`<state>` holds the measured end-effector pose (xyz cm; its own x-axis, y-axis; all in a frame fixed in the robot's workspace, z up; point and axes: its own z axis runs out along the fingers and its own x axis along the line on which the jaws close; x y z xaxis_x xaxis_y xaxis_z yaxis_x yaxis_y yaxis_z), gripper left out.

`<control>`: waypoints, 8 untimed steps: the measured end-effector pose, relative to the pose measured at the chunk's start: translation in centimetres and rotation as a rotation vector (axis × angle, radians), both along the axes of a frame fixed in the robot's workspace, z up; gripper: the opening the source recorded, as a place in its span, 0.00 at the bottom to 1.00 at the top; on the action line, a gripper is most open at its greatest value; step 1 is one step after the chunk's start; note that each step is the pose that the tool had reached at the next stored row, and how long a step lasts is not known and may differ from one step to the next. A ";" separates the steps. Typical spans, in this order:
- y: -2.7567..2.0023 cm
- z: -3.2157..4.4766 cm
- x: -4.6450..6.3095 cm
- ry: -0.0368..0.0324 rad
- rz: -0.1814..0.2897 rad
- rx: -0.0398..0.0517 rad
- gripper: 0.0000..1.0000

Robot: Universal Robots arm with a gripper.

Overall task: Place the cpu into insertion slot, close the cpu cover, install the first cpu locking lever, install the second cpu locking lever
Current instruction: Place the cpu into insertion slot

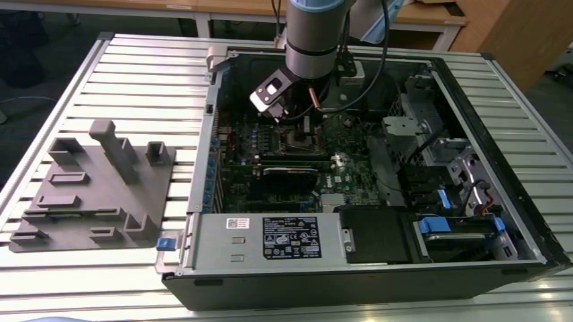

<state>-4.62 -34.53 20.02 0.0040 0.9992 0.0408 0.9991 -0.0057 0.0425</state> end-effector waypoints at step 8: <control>-0.03 -0.26 0.0 0.0008 0.000 -0.0015 0.11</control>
